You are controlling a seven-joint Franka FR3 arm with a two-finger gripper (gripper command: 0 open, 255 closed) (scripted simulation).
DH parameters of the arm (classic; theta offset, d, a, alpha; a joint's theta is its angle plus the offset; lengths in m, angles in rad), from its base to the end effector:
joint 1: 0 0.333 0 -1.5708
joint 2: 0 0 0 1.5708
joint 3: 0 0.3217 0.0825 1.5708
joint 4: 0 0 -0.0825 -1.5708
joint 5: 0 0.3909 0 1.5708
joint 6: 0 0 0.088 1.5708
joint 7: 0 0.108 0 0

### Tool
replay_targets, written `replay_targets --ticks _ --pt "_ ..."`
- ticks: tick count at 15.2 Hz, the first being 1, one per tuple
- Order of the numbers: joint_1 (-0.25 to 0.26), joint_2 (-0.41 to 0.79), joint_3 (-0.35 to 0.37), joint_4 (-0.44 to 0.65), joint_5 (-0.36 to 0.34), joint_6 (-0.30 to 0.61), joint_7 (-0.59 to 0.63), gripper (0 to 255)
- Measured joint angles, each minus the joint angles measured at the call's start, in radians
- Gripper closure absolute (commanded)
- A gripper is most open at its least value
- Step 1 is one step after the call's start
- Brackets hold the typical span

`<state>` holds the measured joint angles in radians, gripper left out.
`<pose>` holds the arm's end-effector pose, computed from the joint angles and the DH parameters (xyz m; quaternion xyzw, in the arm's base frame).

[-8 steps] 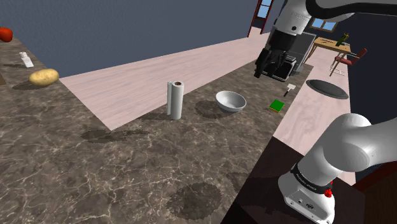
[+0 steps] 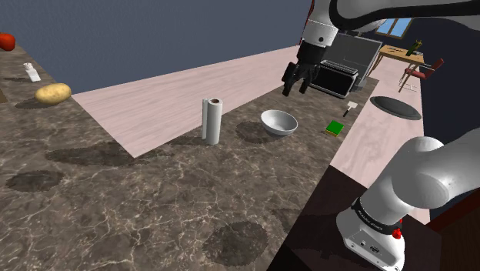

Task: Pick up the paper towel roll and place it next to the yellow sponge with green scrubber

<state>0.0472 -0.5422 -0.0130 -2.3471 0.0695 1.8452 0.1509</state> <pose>0.3960 0.0185 0.5365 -0.9969 0.0661 -0.0165 0.0387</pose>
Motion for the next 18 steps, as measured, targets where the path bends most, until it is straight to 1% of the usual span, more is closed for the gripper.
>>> replay_targets --ticks 6,9,12,13,15,17,18 --pt "0.024 0.240 0.033 0.146 0.009 0.078 0.017 0" --pt "0.038 0.353 0.053 0.228 0.008 0.102 0.033 0" --pt "0.051 0.473 0.070 0.339 0.002 0.103 0.051 0" --pt "0.055 0.507 0.075 0.355 0.000 0.117 0.055 0" --pt "0.066 0.587 0.086 0.424 -0.007 0.124 0.069 0" --pt "0.075 0.677 0.094 0.506 -0.016 0.127 0.079 0" --pt "0.080 0.720 0.097 0.559 -0.021 0.114 0.085 0"
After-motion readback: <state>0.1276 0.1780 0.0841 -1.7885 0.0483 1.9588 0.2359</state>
